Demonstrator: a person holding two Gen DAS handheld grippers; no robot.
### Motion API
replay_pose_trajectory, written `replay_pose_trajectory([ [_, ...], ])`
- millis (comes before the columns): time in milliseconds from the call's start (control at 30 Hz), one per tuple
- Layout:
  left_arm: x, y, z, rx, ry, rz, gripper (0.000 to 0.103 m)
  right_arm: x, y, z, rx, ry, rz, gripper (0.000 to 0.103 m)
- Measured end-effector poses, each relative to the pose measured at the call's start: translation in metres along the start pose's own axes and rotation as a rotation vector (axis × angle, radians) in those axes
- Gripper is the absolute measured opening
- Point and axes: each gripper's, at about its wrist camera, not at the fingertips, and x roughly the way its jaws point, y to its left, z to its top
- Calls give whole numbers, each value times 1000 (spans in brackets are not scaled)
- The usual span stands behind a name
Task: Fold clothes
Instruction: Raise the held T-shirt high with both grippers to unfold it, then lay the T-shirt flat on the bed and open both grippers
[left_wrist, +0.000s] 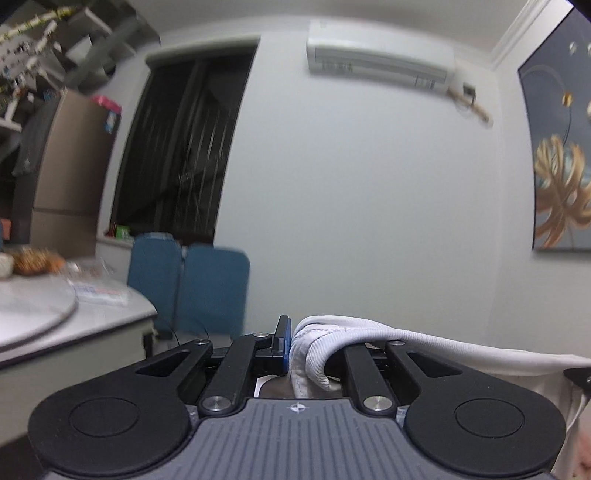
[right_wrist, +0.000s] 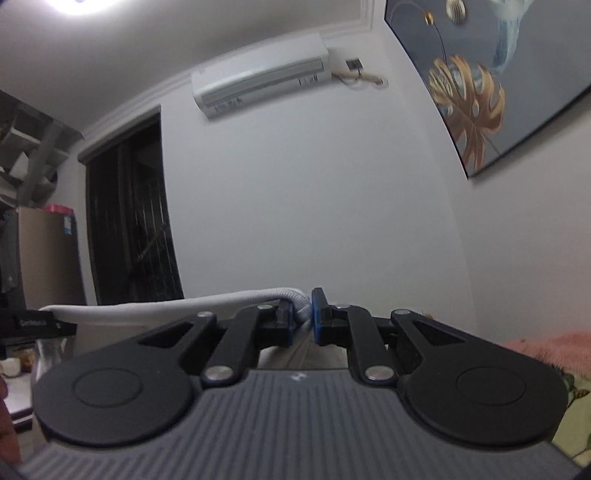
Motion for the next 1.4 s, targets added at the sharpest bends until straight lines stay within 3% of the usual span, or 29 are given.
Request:
replay_pose_trajectory([
  [267,239,0,-185,54,231,40,9,189,-56,-178,-44,255,-82,13],
  [400,336,9,-284,34,368,86,9,274,-81,-279,-74,381,-104,13],
  [533,409,19,-354,68,462,105,9,332,-102,-356,-56,495,-117,13],
  [667,448,30,-410,81,571,97,10,366,-120,-404,-15,613,-119,13],
  [700,453,33,-418,80,589,97,11,371,-126,-413,26,653,-110,13],
  [800,462,42,-427,63,616,96,28,380,-136,-426,98,733,-113,15],
  [867,464,47,-426,50,636,94,69,380,-135,-426,98,760,-105,20],
  [900,463,50,-422,50,641,89,74,381,-133,-425,99,775,-96,33],
  [933,461,53,-417,51,640,81,82,381,-132,-423,100,790,-85,53],
  [967,457,54,-413,58,642,66,86,379,-129,-418,102,799,-69,65],
  [1000,450,54,-406,73,649,41,87,376,-126,-413,103,803,-51,79],
  [1033,441,54,-398,91,657,15,89,371,-122,-407,94,808,-37,82],
  [1200,371,52,-359,162,634,-84,98,326,-106,-366,80,796,-13,81],
  [1400,253,68,-328,200,575,-113,98,224,-97,-306,133,695,1,81],
])
